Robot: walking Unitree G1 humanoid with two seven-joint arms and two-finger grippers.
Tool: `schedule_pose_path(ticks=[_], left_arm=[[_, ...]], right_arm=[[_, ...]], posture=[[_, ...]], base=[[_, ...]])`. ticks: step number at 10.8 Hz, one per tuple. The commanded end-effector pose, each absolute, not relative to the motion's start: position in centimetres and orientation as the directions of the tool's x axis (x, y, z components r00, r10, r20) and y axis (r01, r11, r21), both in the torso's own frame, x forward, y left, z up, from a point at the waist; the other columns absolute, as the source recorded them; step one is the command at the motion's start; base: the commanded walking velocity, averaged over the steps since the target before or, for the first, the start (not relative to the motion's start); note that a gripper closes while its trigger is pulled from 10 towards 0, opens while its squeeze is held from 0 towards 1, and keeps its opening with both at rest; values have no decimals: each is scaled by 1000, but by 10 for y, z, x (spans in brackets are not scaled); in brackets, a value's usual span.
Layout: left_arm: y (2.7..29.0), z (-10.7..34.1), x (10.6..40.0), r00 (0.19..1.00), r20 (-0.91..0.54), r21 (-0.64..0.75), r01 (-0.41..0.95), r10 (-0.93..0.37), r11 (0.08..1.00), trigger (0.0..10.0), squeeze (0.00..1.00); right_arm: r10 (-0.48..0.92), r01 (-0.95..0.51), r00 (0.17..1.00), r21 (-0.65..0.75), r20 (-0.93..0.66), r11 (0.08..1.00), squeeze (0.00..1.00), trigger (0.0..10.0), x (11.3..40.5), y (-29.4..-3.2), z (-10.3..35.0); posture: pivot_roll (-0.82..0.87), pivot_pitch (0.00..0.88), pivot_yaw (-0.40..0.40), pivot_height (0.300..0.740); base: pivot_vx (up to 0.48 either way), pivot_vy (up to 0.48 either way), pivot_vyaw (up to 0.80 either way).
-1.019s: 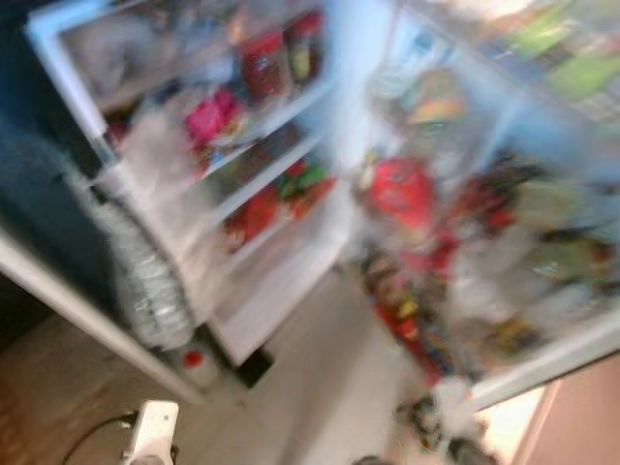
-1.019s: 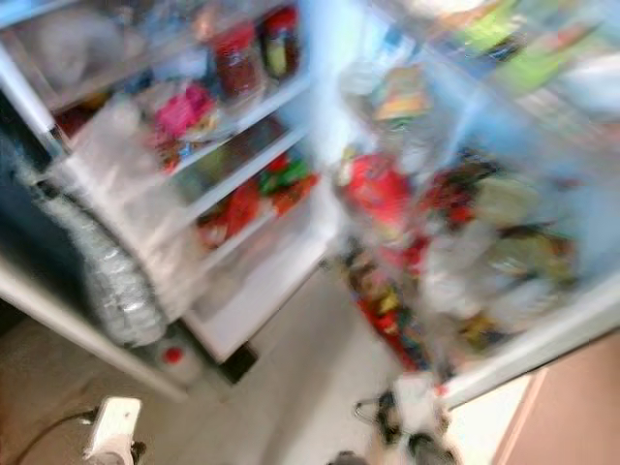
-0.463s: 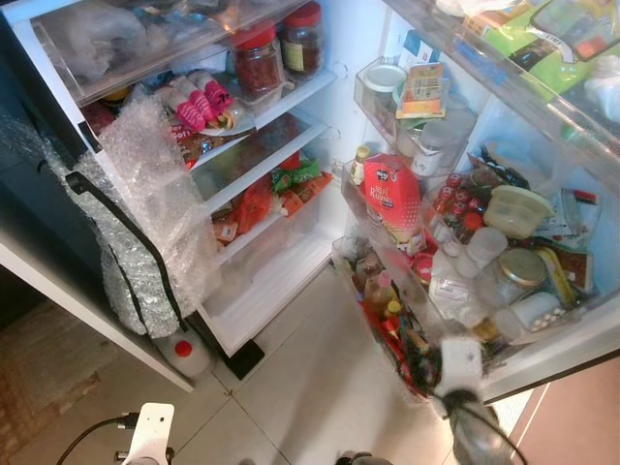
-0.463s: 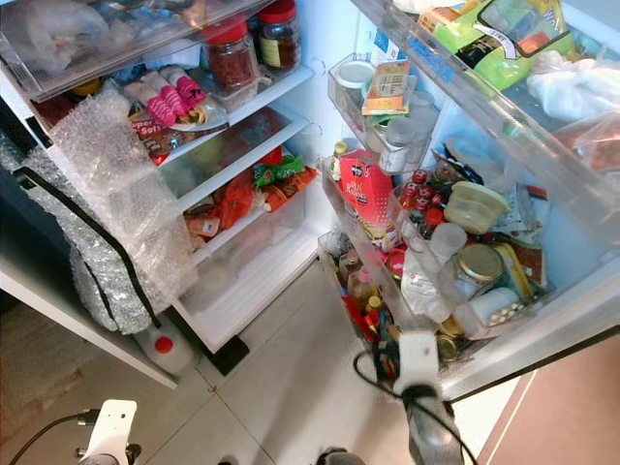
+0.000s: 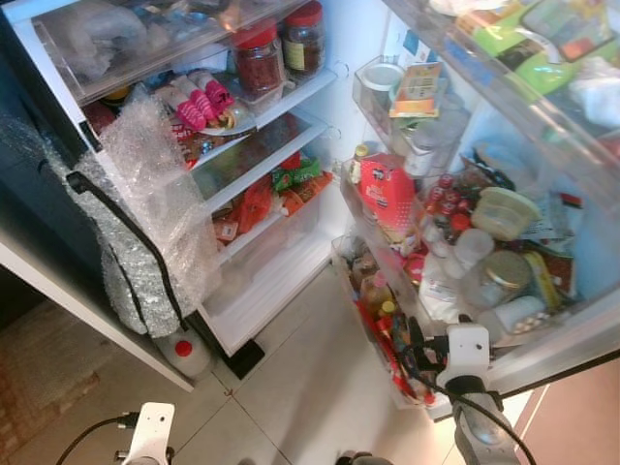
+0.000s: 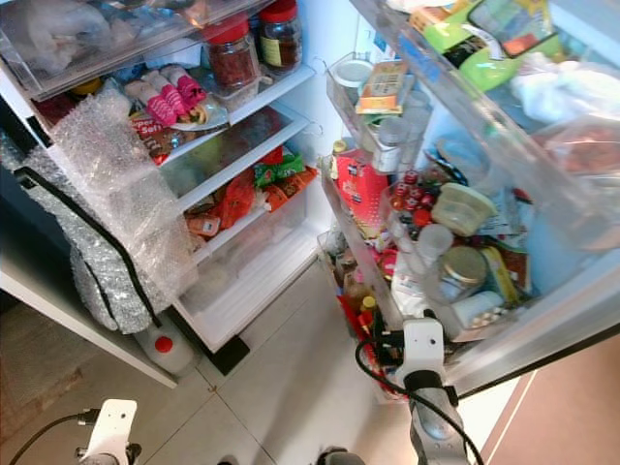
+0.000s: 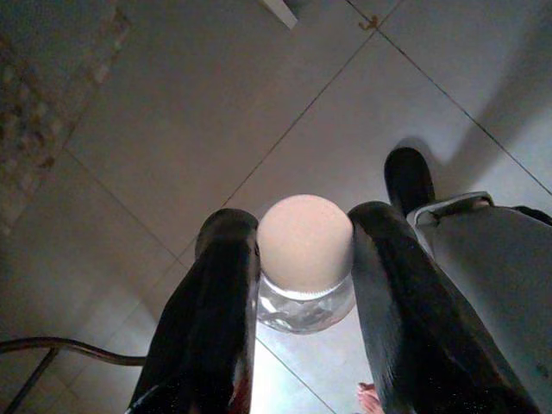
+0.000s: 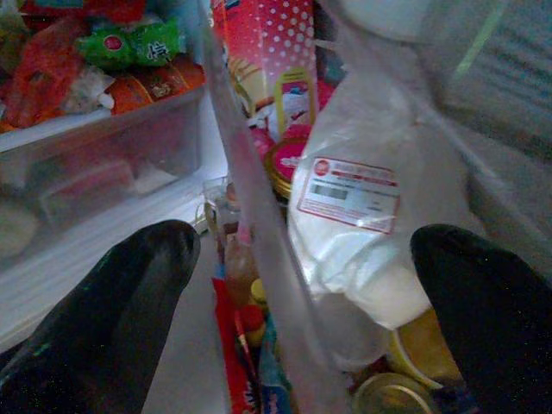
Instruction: Restocking fridge
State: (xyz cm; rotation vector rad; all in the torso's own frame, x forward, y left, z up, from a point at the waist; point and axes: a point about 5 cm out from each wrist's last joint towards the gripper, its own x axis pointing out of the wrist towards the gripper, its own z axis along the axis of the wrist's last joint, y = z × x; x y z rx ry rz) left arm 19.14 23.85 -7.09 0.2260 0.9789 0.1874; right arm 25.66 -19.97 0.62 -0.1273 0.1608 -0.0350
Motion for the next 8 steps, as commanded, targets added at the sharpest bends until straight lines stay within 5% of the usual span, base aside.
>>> schedule_pose_path(ticks=[1, 8], left_arm=[[242, -74, 183, 520, -810, 297, -34, 271, 954, 10000, 0], [242, -74, 183, 519, -812, 296, -27, 267, 955, 10000, 0]], right_arm=[[-47, 30, 990, -124, -136, 992, 0, 10000, 260, -201, 11], [-139, 122, 983, -139, -123, 983, 0, 10000, 265, -233, 23]], posture=[[-218, 184, 4, 740], [-219, 186, 4, 740]], base=[[0, 0, 0], [0, 0, 0]])
